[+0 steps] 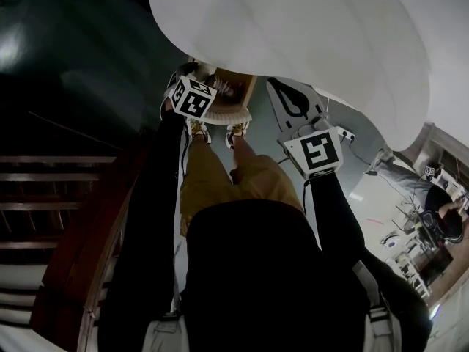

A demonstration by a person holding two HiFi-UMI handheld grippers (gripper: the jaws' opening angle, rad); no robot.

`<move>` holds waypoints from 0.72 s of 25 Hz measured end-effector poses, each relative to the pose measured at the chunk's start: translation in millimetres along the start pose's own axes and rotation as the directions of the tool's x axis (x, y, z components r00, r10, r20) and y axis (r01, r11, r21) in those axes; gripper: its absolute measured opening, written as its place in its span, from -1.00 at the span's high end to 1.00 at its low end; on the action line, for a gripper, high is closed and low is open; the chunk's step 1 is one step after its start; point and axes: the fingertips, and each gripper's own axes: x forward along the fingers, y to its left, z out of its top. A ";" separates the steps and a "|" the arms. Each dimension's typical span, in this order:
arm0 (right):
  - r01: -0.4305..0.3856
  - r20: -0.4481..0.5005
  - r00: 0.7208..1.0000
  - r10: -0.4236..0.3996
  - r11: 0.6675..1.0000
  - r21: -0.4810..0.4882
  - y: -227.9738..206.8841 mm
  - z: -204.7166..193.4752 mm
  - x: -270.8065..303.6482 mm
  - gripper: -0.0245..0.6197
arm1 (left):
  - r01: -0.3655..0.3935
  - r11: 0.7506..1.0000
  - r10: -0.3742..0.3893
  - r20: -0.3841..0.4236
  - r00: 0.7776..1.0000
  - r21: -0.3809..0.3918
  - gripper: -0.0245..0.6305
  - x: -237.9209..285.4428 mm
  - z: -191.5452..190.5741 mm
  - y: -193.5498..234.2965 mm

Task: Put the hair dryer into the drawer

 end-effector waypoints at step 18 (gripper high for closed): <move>0.004 0.001 1.000 -0.005 1.000 0.007 -0.8 -1.2 0.7 0.84 | -0.067 0.997 0.066 0.035 0.997 0.036 0.15 -11.9 -1.8 2.9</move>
